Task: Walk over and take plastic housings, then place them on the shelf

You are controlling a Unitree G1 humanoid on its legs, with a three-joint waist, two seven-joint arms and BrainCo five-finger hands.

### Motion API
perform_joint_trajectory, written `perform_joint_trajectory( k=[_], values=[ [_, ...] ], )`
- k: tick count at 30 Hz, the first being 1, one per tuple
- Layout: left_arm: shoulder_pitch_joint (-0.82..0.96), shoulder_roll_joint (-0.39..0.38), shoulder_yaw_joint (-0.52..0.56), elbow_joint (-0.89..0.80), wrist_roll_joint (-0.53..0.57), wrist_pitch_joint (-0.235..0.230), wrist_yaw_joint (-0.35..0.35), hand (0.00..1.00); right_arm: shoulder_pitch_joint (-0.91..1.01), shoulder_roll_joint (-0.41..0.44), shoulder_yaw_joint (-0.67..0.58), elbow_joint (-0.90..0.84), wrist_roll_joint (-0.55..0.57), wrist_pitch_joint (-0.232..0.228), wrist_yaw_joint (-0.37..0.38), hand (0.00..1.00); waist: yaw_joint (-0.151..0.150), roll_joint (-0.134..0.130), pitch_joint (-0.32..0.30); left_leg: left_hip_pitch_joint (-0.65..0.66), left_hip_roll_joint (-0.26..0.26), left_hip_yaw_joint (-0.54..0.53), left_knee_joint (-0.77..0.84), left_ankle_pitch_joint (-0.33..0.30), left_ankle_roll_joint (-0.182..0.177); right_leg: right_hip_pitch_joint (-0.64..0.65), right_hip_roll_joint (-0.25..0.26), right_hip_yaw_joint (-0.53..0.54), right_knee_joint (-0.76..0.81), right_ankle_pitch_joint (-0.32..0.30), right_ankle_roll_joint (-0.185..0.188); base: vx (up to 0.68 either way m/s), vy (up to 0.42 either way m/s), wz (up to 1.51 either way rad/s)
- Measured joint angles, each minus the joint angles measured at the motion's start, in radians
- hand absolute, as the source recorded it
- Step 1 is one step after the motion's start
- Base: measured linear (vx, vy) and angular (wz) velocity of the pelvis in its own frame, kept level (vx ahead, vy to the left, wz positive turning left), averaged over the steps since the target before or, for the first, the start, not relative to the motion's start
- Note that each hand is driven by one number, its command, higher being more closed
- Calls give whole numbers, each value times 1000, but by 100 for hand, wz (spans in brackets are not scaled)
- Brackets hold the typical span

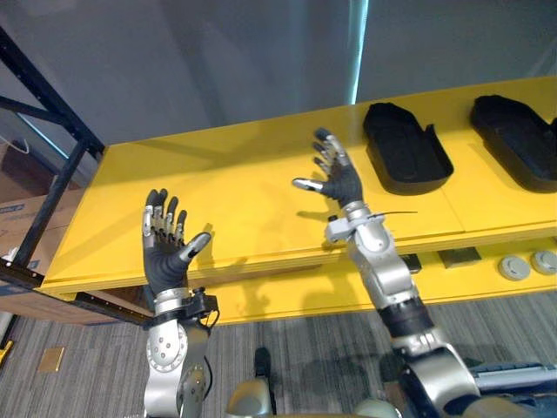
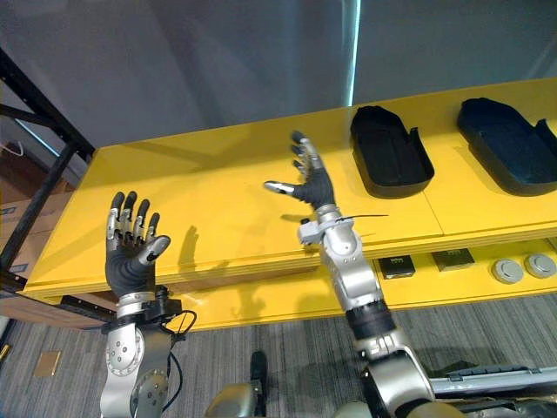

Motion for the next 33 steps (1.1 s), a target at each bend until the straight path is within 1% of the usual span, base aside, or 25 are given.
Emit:
perform_joint_trajectory(
  k=[2,4,5,6,7,8,10,11,12,13,14,15,16,17,18,20,21,23,24,25,27,28,30,32,33],
  values=[
    [3,0,16,0,1,-3,0,0,50,1,-27,-67,6,-19,-12,0,1,-14,-2,10,2,19,0,-8,0,1,1,18,-11,5,-3,2,2,-24],
    [2,1,23,0,1,-18,0,0,123,15,-78,-144,35,-42,-21,0,-7,-31,-12,11,2,31,-1,-15,1,3,2,26,-34,16,-4,20,7,-22],
    [3,1,23,-1,2,-33,0,0,203,23,-133,-207,40,-65,-36,0,-12,-48,-21,13,2,51,-1,-22,3,0,3,43,-53,27,-4,30,10,-26],
    [3,1,23,-2,3,-38,0,0,237,29,-153,-225,40,-72,-40,0,-20,-55,-24,13,2,56,-2,-23,4,0,3,47,-60,31,-3,54,14,-35],
    [2,1,24,-5,5,-42,0,0,304,42,-187,-253,40,-84,-56,0,-30,-67,-32,14,2,70,-2,-25,4,-4,3,61,-73,40,-3,48,8,-28],
    [2,1,23,-8,5,-42,-1,0,363,55,-223,-262,40,-86,-73,0,-48,-78,-37,16,2,83,-5,-29,3,-5,3,71,-87,47,-3,46,6,-28],
    [1,1,23,-8,4,-44,-15,0,453,70,-275,-263,41,-84,-105,0,-62,-87,-48,19,3,109,-6,-35,1,-18,4,96,-97,56,-2,40,7,-37],
    [1,0,23,-9,0,-45,-22,0,499,81,-303,-263,43,-83,-116,0,-68,-88,-48,24,4,124,-6,-38,0,-22,4,110,-99,64,2,61,9,-50],
    [3,-2,23,-9,-4,-46,-39,0,558,102,-337,-269,50,-83,-133,0,-82,-87,-49,33,5,143,-6,-42,0,-23,4,127,-101,74,4,41,7,-41],
    [4,-1,21,-11,-5,-47,-48,0,595,114,-353,-280,64,-83,-143,0,-87,-86,-51,36,6,156,-6,-45,1,-30,4,139,-101,77,3,36,12,-52],
    [11,-2,12,-25,-10,-49,-60,0,655,134,-381,-306,84,-83,-147,0,-104,-87,-55,43,8,183,-5,-49,0,-42,4,167,-102,83,3,22,20,-58],
    [15,-3,7,-31,-11,-53,-62,0,699,148,-396,-329,87,-83,-147,0,-114,-88,-56,55,10,209,-6,-54,0,-48,5,188,-102,87,4,24,29,-84],
    [25,-2,-12,-39,-13,-63,-63,0,760,161,-412,-364,108,-82,-146,0,-133,-94,-58,78,14,248,-6,-65,-5,-54,7,226,-103,93,3,23,28,-79],
    [29,-2,-28,-39,-13,-67,-65,0,792,172,-421,-380,122,-82,-146,0,-140,-98,-61,92,16,270,-7,-69,-6,-55,8,243,-103,95,3,13,26,-93],
    [37,-3,-66,-39,-13,-71,-67,0,847,188,-442,-410,139,-83,-147,0,-158,-108,-69,121,23,309,-7,-81,-8,-55,13,276,-104,97,2,9,14,-86],
    [44,-2,-136,-38,-12,-74,-65,0,938,218,-463,-437,186,-97,-137,0,-170,-130,-100,162,44,398,-7,-101,-22,-74,35,343,-120,97,-10,0,-7,-115],
    [43,-2,-167,-38,-10,-76,-61,0,978,228,-465,-449,197,-106,-126,0,-187,-140,-115,185,58,437,-7,-110,-33,-76,43,349,-127,101,-13,-4,-27,-107],
    [44,-3,-201,-37,-9,-76,-48,0,1012,242,-459,-457,198,-124,-82,0,-196,-151,-125,213,78,497,-7,-120,-46,-87,54,350,-127,104,-17,-13,-33,-92],
    [42,-2,-227,-34,-8,-76,-35,0,1026,239,-450,-465,207,-132,-55,0,-211,-155,-137,222,93,524,-8,-121,-52,-90,68,356,-131,104,-18,-9,-38,-77],
    [41,-2,-245,-34,-6,-76,-29,0,1033,238,-440,-479,210,-140,-45,0,-217,-155,-145,225,103,539,-7,-120,-56,-97,75,354,-133,105,-18,15,-44,-50],
    [38,-8,-273,-34,0,-74,-10,0,1030,238,-416,-501,206,-158,-29,0,-214,-150,-153,224,119,553,-7,-117,-64,-109,87,343,-135,109,-23,31,-41,-22],
    [39,-12,-283,-33,0,-69,1,0,1025,238,-396,-508,192,-166,-29,0,-211,-144,-157,224,128,556,-7,-114,-71,-114,95,339,-138,120,-28,59,-46,-10],
    [39,-13,-284,-26,1,-62,12,0,1014,238,-365,-512,193,-166,-31,0,-208,-130,-172,224,143,559,-6,-111,-80,-118,108,336,-140,129,-29,67,-34,-6],
    [41,-14,-278,-19,1,-62,27,0,993,230,-353,-512,192,-166,-33,0,-195,-116,-191,224,156,552,0,-107,-88,-127,126,340,-140,156,-33,143,-33,-14],
    [40,-17,-261,-19,1,-62,31,0,962,222,-353,-512,191,-165,-34,0,-184,-110,-193,215,164,511,35,-135,-79,-127,135,355,-145,165,-39,152,-28,-32]
  ],
)
